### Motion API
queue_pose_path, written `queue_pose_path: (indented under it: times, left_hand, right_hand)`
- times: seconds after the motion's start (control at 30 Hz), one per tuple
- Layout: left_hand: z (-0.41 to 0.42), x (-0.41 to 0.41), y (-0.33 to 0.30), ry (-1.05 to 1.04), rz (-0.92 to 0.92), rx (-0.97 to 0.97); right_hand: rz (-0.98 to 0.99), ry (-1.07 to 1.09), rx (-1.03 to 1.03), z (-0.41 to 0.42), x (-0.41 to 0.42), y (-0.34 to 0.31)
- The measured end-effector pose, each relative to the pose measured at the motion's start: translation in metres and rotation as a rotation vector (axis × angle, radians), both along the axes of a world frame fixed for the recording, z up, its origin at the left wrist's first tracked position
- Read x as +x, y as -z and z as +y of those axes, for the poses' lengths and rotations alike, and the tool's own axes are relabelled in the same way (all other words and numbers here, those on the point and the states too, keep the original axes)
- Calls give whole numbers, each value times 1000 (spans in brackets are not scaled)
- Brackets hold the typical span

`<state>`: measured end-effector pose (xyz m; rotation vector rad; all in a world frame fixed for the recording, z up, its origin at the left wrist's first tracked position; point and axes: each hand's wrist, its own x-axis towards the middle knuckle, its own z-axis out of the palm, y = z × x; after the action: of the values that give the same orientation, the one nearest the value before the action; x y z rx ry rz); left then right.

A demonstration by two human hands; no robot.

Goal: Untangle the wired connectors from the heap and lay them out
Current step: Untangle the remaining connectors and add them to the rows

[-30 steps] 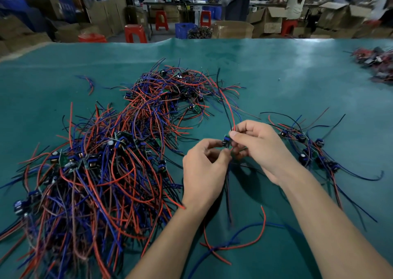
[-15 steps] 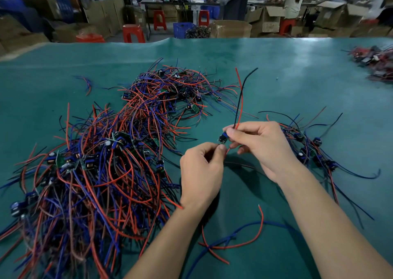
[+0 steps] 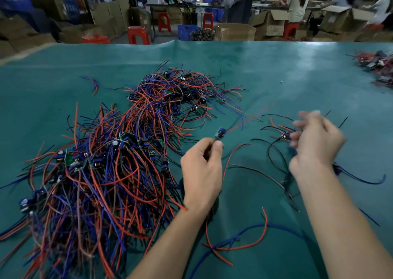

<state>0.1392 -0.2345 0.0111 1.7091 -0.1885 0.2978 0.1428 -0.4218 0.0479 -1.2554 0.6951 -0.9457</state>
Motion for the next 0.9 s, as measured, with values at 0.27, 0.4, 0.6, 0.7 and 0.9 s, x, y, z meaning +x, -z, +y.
queue_pose_path:
  times: [0.27,0.4,0.6,0.7,0.9]
  left_hand:
    - [-2,1,3,46,4,39]
    - [-3,-2,3,150,-9,127]
    - [-3,-3,3,184,-51,216]
    - [-3,-1,5,133,-14,183]
    - [-3,-3,0,109,-5,167]
  right_hand:
    - [149,-831,-384,66,-2,11]
    - [27,-559,-398,44,-2,0]
    - [-229,-319,-198,25,-13,-57]
    - [-297,-441,-273,57,-10,-95]
    - [-32,-1027,-643,157,44,-133]
